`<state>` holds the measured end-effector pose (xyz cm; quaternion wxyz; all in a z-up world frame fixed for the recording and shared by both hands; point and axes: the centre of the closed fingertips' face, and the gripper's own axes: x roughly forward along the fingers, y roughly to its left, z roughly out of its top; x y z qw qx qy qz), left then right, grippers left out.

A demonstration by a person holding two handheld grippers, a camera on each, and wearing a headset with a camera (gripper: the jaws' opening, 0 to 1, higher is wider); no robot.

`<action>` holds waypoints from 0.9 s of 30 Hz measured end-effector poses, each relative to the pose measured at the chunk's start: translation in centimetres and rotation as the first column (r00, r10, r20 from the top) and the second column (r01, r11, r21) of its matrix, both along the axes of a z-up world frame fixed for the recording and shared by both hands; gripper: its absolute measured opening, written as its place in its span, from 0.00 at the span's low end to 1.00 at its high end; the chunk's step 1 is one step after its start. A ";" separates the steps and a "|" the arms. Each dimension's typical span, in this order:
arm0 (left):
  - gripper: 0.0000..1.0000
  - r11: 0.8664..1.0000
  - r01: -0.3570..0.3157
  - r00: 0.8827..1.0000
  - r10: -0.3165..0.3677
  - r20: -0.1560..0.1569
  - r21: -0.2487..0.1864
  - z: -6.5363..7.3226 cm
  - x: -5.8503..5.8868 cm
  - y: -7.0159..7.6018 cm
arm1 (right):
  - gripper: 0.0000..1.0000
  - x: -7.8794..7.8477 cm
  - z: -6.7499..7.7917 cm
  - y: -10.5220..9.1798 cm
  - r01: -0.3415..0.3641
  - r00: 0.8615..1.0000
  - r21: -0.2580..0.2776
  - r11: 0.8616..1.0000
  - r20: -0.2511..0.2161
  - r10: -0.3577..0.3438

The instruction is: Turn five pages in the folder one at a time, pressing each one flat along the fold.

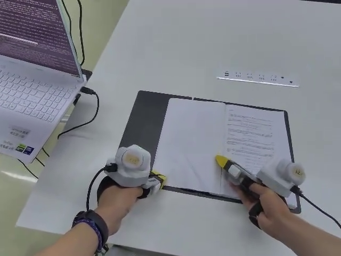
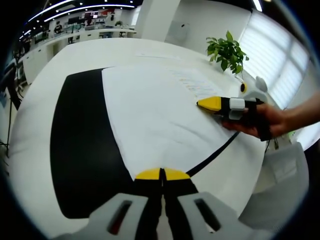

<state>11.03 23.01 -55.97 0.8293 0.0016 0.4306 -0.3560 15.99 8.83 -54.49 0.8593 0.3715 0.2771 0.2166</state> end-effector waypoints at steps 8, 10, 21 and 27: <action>0.00 1.000 -0.002 1.000 0.001 -0.006 -0.008 0.0 0.0 0.0 | 0.00 -1.2 -0.1 0.3 -0.009 1.000 -0.010 1.000 -0.004 0.009; 0.00 1.000 -0.003 1.000 0.003 -0.007 -0.009 0.1 -0.1 0.0 | 0.00 -1.5 -0.2 0.3 -0.013 1.000 -0.012 1.000 -0.006 0.013; 0.00 1.000 -0.010 1.000 0.010 -0.003 -0.011 0.1 -0.1 0.0 | 0.00 -3.6 -0.2 0.9 -0.024 1.000 -0.031 0.999 -0.012 0.023; 0.00 1.000 -0.008 1.000 0.008 0.003 -0.010 0.0 0.0 0.0 | 0.00 -4.5 -0.3 1.0 -0.040 0.999 -0.038 0.998 -0.015 0.040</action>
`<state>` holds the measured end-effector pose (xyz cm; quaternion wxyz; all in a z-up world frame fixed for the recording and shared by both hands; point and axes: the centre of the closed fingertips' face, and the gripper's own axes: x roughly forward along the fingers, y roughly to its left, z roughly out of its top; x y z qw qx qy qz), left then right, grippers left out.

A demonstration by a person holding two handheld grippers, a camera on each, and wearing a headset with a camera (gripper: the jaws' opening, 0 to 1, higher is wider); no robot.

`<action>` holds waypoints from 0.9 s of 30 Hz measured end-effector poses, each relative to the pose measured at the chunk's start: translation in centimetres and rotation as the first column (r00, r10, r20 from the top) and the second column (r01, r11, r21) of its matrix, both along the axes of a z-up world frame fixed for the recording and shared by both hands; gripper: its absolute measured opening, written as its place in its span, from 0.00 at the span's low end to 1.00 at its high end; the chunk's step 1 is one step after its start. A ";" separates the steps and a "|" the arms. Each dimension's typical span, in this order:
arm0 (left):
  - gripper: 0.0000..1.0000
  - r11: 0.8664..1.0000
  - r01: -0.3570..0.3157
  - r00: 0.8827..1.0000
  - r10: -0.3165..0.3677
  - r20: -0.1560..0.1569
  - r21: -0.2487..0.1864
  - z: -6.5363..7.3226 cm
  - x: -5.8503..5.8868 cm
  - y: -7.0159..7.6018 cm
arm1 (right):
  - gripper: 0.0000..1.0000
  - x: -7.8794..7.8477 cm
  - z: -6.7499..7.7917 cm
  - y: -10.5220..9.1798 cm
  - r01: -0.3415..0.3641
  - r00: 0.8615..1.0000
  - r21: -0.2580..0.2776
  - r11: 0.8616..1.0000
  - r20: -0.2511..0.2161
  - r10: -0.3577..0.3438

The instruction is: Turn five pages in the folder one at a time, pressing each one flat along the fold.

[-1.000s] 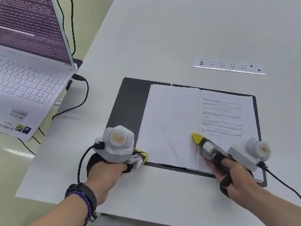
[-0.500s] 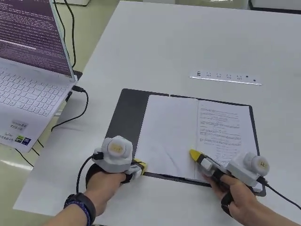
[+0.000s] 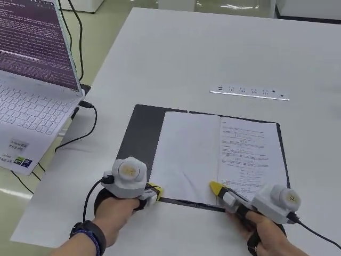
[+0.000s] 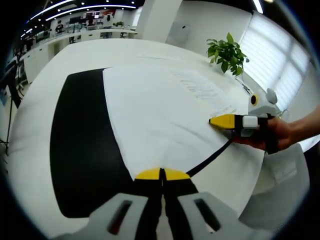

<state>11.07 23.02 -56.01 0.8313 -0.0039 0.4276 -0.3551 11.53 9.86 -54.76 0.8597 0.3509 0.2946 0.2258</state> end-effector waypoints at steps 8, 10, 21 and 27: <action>0.00 1.000 -0.011 1.000 0.011 -0.002 -0.005 0.1 -0.1 0.0 | 0.00 -1.1 -0.1 0.3 -0.016 1.000 -0.014 1.000 -0.008 0.016; 0.00 1.000 -0.014 1.000 0.014 -0.001 -0.008 0.1 -0.1 0.0 | 0.00 -1.6 -0.1 0.3 -0.017 1.000 -0.014 1.000 -0.008 0.017; 0.00 0.999 -0.034 0.999 0.034 -0.002 -0.022 0.2 -0.2 0.1 | 0.00 -2.4 -0.1 0.3 -0.007 1.000 -0.014 1.000 -0.028 0.007; 0.00 0.998 -0.051 0.999 0.050 -0.007 -0.034 0.2 -0.1 0.1 | 0.00 -2.9 -0.1 0.4 -0.013 0.999 -0.021 1.000 -0.037 0.012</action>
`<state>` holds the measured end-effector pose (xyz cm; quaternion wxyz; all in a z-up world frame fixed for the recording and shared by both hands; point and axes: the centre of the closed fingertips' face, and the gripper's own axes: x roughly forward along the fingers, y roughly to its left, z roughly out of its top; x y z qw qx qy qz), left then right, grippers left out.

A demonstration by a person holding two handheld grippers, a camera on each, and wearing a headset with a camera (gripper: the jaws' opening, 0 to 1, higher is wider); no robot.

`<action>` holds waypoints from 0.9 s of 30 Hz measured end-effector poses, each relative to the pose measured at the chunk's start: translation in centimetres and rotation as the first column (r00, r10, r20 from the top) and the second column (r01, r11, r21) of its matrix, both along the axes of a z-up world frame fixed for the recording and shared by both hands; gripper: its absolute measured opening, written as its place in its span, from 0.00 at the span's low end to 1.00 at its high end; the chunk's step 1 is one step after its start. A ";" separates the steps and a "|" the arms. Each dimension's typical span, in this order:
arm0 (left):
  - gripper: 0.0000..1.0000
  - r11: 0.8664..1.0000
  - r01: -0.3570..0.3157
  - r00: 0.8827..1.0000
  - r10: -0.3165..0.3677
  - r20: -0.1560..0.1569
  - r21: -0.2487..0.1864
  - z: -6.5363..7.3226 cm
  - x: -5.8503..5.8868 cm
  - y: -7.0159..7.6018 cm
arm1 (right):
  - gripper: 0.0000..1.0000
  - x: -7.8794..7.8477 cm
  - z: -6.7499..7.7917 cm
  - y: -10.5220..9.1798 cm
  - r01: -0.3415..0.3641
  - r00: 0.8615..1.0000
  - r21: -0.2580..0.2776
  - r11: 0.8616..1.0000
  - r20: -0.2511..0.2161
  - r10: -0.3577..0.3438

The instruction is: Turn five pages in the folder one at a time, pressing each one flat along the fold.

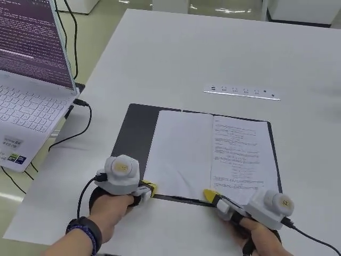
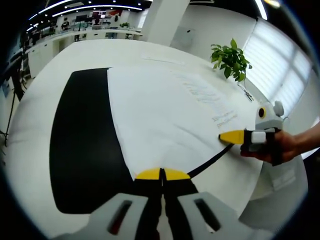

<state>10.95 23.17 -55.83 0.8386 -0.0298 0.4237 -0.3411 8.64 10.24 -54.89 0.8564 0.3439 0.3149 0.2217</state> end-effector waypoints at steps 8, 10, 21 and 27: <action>0.00 1.000 -0.022 1.000 0.022 -0.002 0.012 -0.1 0.1 0.0 | 0.00 -0.7 0.1 -0.2 0.013 1.000 -0.004 1.000 -0.018 -0.013; 0.00 0.999 -0.038 0.999 0.038 -0.014 0.001 0.0 0.0 0.0 | 0.00 -0.8 0.1 -0.1 0.026 0.999 -0.004 1.000 -0.031 -0.026; 0.12 0.987 -0.099 0.993 0.089 -0.082 -0.123 1.4 -0.9 -1.2 | 0.06 -1.2 1.2 -0.5 0.032 0.999 -0.039 0.999 -0.017 -0.032; 0.19 0.990 -0.065 0.996 0.058 -0.061 -0.121 2.4 -1.7 -2.1 | 0.14 -0.9 2.1 -1.8 0.042 0.999 -0.045 0.998 -0.002 -0.042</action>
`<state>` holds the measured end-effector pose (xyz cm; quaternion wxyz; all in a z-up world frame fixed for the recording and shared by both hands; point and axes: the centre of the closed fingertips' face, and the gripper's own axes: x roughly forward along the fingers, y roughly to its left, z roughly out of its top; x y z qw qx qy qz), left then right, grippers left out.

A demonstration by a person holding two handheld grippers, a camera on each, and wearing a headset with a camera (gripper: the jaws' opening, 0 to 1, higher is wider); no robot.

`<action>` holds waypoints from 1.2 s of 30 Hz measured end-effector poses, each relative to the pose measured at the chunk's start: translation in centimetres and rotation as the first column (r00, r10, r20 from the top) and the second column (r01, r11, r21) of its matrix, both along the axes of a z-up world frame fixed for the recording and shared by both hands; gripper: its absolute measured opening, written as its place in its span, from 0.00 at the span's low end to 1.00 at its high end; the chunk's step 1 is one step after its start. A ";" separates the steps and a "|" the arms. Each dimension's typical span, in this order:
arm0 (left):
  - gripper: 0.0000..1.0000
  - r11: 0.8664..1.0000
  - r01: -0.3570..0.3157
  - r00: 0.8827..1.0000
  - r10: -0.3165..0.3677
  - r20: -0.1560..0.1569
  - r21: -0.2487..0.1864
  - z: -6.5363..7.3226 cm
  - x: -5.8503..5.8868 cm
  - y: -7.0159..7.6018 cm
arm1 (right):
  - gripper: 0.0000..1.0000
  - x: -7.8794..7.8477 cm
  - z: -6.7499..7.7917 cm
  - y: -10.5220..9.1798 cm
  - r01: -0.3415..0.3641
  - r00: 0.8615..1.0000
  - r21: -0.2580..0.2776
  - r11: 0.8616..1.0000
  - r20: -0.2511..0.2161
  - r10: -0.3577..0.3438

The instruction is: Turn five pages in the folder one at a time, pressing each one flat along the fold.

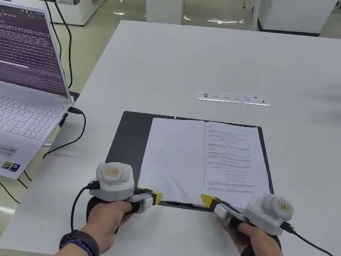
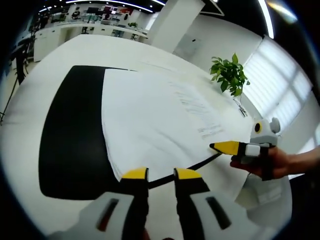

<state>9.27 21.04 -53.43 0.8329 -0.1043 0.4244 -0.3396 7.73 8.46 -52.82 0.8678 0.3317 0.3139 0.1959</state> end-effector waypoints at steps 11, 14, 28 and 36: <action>0.27 0.999 0.034 0.998 -0.035 0.053 0.023 1.8 -0.4 -0.6 | 0.26 -0.7 0.9 -3.7 -0.044 0.998 -0.150 0.988 0.036 0.050; 0.29 0.999 0.047 0.996 -0.049 0.068 0.027 2.6 -0.5 -0.5 | 0.29 -0.9 1.3 -5.1 -0.047 0.997 -0.186 0.981 0.048 0.057; 0.39 0.994 0.079 0.981 -0.090 0.169 0.072 6.1 -0.2 0.6 | 0.38 -0.8 4.5 -7.9 -0.069 0.986 -0.272 0.960 0.131 0.108; 0.47 0.988 0.107 0.954 -0.135 0.270 0.116 9.0 0.3 1.5 | 0.43 -1.2 6.3 -8.5 -0.094 0.972 -0.313 0.945 0.178 0.155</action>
